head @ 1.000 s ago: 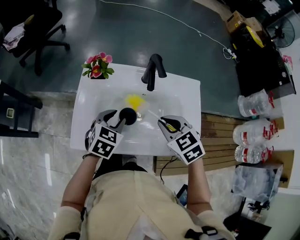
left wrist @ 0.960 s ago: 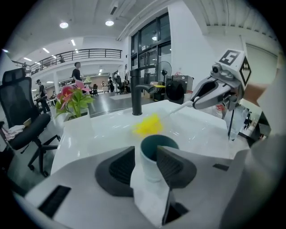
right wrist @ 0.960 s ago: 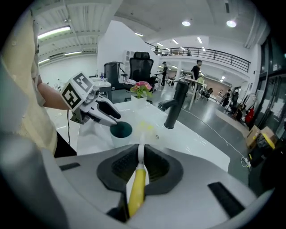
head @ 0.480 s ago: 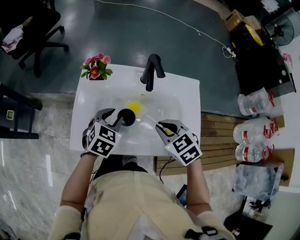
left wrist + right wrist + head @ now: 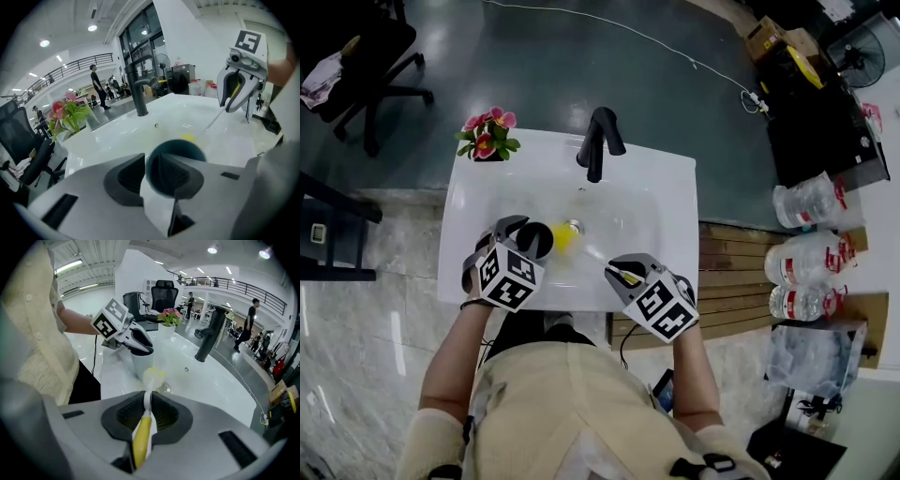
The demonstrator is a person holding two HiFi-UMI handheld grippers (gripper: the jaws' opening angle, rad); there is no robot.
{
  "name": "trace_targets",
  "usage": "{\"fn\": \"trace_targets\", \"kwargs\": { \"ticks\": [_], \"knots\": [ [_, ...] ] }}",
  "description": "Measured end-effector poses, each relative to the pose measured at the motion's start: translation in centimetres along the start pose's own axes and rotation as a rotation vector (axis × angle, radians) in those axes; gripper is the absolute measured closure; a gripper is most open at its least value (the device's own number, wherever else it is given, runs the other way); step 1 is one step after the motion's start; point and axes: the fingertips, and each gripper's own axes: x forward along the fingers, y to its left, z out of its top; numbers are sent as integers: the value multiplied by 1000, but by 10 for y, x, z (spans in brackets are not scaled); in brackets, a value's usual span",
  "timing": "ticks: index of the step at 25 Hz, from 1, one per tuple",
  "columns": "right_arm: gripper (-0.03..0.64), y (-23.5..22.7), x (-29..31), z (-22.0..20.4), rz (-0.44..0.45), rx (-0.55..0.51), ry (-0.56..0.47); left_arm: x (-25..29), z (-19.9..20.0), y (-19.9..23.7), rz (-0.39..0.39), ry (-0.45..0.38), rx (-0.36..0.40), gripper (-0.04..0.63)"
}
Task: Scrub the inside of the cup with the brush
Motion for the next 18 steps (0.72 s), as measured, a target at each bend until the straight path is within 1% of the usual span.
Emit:
{"fn": "trace_targets", "kwargs": {
  "ticks": [2,5,8,10,12,15,18],
  "knots": [
    [566,-5,-4,-1,-21,1,4,1,0,0,2,-7,10,488],
    [568,-22,-13,4,-98,29,-29,2,0,-1,-9,-10,19,488],
    [568,-32,-21,23,-162,33,-112,3,3,-3,-20,-16,23,488],
    [568,-32,-24,37,-183,20,-169,4,5,-5,-27,-19,29,488],
    [568,-30,-24,45,-185,8,-195,5,6,-6,-32,-18,38,488],
    [568,-27,-19,43,-172,-11,-176,6,7,-8,-36,-12,50,488],
    [568,-20,-13,39,-141,-20,-160,9,1,-9,-43,12,71,488]
  ]
}}
